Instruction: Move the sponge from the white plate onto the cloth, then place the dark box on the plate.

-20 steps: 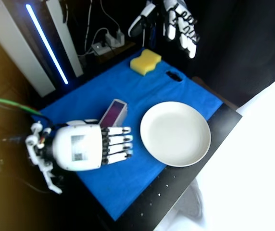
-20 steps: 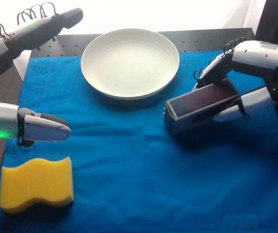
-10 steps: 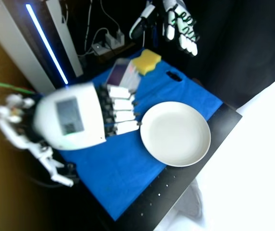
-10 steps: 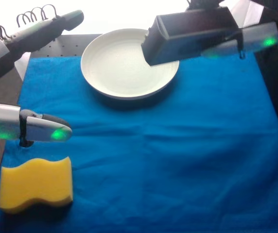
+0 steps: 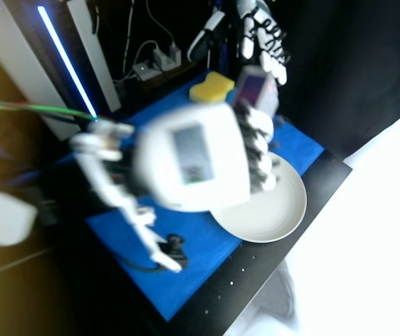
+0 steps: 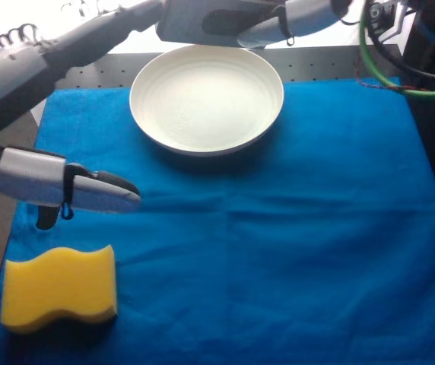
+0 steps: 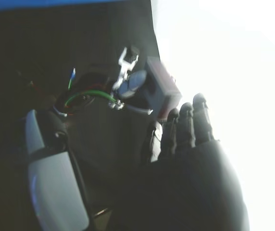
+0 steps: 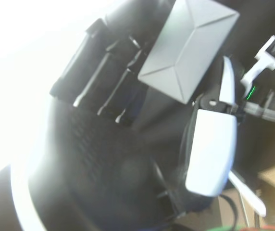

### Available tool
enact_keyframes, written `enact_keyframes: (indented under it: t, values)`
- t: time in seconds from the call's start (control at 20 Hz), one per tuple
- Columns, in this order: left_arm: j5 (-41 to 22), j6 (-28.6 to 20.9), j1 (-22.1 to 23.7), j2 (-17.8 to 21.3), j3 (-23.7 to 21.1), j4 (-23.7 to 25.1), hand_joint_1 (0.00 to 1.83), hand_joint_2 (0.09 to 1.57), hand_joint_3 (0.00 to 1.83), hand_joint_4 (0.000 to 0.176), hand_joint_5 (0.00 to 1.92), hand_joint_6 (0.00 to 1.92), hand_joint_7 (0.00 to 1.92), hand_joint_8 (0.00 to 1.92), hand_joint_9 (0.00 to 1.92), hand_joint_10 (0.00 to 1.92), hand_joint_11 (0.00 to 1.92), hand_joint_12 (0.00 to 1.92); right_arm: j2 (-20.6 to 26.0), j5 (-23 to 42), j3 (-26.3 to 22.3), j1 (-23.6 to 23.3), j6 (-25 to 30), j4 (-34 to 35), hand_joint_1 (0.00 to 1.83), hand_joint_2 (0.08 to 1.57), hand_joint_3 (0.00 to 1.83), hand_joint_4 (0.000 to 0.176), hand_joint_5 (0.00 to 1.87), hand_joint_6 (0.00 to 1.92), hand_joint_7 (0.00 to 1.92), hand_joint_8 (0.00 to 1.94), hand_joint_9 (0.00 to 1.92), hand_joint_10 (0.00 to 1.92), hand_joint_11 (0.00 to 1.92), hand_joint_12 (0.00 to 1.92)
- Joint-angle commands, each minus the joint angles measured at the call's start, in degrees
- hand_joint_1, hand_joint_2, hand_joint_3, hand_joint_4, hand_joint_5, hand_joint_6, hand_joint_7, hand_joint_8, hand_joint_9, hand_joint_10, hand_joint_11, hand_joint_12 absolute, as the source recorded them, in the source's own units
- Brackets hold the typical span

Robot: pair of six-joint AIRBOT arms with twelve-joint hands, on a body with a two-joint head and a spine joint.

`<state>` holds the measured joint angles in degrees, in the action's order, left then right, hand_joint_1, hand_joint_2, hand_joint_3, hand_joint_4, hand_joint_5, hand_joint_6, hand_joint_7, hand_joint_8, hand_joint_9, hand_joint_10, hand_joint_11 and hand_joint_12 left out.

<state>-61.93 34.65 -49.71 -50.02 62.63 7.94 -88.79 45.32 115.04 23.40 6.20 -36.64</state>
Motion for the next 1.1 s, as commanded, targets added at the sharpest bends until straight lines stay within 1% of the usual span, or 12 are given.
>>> enact_keyframes:
  t: [0.0,0.15,0.2,0.35,0.4,0.45,0.5,0.55,0.6,0.65,0.8,1.05]
  values:
    - [-6.09,-0.82,1.04,-0.53,0.35,-1.17,0.85,0.76,0.0,0.151,0.0,0.0,0.0,0.0,0.0,0.0,0.03,0.03,-0.73,1.4,0.65,-0.63,0.55,3.21,1.39,1.02,0.0,0.0,1.03,1.11,1.28,0.44,1.16,0.59,0.66,0.93]
    - [-6.12,-1.33,2.12,-1.7,0.88,0.15,0.79,0.77,0.0,0.156,0.0,0.0,0.0,0.0,0.0,0.0,0.05,0.05,-4.36,-4.5,4.54,-0.63,3.5,-1.1,1.38,1.07,0.0,0.0,0.94,1.25,1.13,0.73,1.02,0.81,0.47,1.02]
    - [-6.12,-1.47,2.48,-1.97,1.01,0.47,0.8,0.77,0.0,0.164,0.0,0.0,0.0,0.0,0.0,0.0,0.05,0.06,-5.73,-6.19,5.83,-0.63,4.49,-2.31,1.27,1.09,0.0,0.0,0.98,1.15,1.09,0.74,0.89,0.69,0.42,1.06]
    - [-6.02,-1.85,3.49,-2.62,1.4,1.26,0.8,0.77,0.0,0.175,0.0,0.0,0.0,0.0,0.0,0.0,0.06,0.07,-8.51,-8.54,8.82,0.1,9.04,-5.72,1.25,1.06,0.0,0.0,1.02,1.03,1.18,0.6,0.97,0.5,0.47,1.02]
    - [-6.01,-1.9,3.6,-2.74,1.45,1.37,0.78,0.78,0.01,0.171,0.0,0.0,0.0,0.0,0.01,0.0,0.06,0.07,-9.19,-8.69,9.66,0.74,10.33,-6.17,1.24,1.07,0.01,0.021,1.03,0.97,1.11,0.76,0.95,0.54,0.51,1.18]
    - [-6.03,-1.96,3.63,-2.76,1.45,1.4,0.81,0.77,0.0,0.171,0.0,0.0,0.0,0.0,0.01,0.0,0.06,0.07,-9.36,-8.79,9.84,1.07,10.76,-6.51,1.16,0.98,0.0,0.0,0.86,0.45,0.91,0.54,0.89,0.59,0.55,1.27]
    - [-6.11,-2.08,3.64,-2.76,1.43,1.41,0.84,0.77,0.0,0.171,0.0,0.0,0.0,0.0,0.0,0.0,0.05,0.07,-9.38,-8.81,9.76,1.54,11.18,-6.68,1.07,0.94,0.0,0.0,0.74,0.13,0.77,0.3,0.77,0.56,0.5,1.23]
    - [-6.23,-2.23,3.64,-2.75,1.41,1.39,0.82,0.77,0.0,0.169,0.0,0.0,0.01,0.01,0.01,0.0,0.05,0.08,-9.33,-8.81,9.35,2.04,11.38,-6.68,0.9,0.87,0.0,0.087,0.39,0.02,0.52,0.07,0.55,0.34,0.32,1.13]
    - [-6.27,-2.3,3.64,-2.75,1.45,1.36,0.82,0.78,0.0,0.165,0.0,0.0,0.02,0.01,0.02,0.01,0.06,0.08,-9.15,-8.79,9.16,2.24,11.39,-6.68,0.87,0.83,0.0,0.14,0.21,0.0,0.38,0.01,0.44,0.14,0.17,1.0]
    - [-6.26,-2.37,3.63,-2.76,1.48,1.35,0.81,0.77,0.0,0.17,0.0,0.0,0.02,0.0,0.02,0.0,0.07,0.09,-8.97,-8.78,8.94,2.43,11.39,-6.7,0.8,0.8,0.0,0.169,0.04,0.0,0.11,0.01,0.16,0.04,0.03,0.67]
    - [-6.19,-2.58,3.63,-2.66,1.41,1.34,0.83,0.78,0.0,0.176,0.0,0.0,0.02,0.0,0.0,0.0,0.04,0.1,-8.85,-6.32,8.58,3.06,11.55,-6.62,0.81,0.81,0.0,0.176,0.0,0.0,0.0,0.0,0.0,0.0,0.0,0.03]
    - [-6.98,-2.56,3.32,-1.24,0.51,0.33,0.83,0.78,0.0,0.131,0.0,0.0,0.0,0.0,0.02,0.0,0.0,0.31,-3.66,8.31,5.86,5.78,12.72,4.26,0.6,0.73,0.0,0.176,0.0,0.0,0.0,0.0,0.0,0.0,0.0,0.0]
